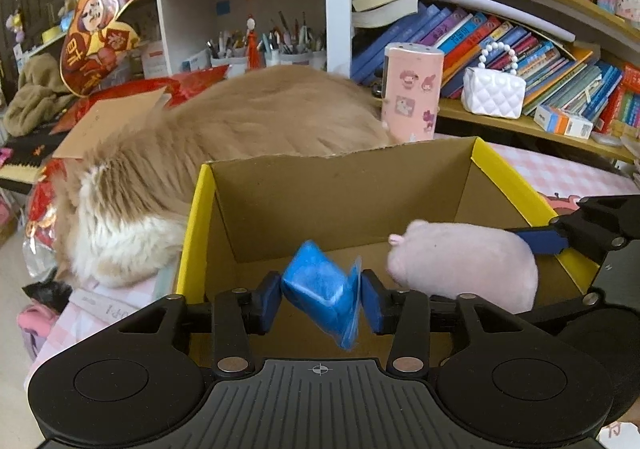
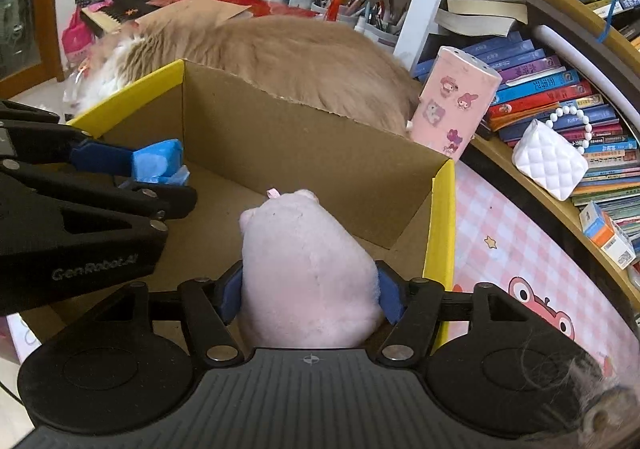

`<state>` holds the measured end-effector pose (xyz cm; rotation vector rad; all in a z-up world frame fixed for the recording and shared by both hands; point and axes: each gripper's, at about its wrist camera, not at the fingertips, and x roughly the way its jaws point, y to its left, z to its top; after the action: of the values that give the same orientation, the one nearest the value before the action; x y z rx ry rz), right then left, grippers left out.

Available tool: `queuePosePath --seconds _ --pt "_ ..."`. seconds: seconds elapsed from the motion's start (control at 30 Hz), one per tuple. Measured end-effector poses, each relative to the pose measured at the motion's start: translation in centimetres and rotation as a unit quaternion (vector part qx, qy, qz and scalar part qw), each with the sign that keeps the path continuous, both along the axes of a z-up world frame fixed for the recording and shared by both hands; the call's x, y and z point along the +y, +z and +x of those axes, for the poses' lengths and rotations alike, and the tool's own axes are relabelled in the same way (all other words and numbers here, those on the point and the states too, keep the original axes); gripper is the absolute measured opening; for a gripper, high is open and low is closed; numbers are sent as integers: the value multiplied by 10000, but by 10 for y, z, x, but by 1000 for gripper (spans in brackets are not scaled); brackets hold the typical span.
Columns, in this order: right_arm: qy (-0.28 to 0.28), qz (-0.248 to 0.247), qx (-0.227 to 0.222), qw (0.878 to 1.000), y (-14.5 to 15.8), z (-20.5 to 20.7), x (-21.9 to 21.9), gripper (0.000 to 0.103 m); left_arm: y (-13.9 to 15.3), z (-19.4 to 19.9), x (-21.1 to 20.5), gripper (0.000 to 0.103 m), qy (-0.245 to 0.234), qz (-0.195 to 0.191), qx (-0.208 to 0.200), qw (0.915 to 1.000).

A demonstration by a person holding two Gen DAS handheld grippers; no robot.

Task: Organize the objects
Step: 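Open both grippers to drop the bag and pig into the yellow box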

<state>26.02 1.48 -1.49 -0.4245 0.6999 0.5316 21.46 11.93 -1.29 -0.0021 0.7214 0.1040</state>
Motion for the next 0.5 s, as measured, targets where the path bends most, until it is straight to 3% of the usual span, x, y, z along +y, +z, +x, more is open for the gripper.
queuePosePath --seconds 0.13,0.27,0.5 --pt "-65 181 -221 9996 5 -5 -4 77 10 -6 -1 61 16 -23 -221 9998" --pt "-88 167 -472 9987 14 -13 -4 77 25 -16 -2 68 27 -5 -471 9989" --pt "-367 557 -843 9942 42 -35 -11 78 49 -44 5 73 149 -88 -806 9966"
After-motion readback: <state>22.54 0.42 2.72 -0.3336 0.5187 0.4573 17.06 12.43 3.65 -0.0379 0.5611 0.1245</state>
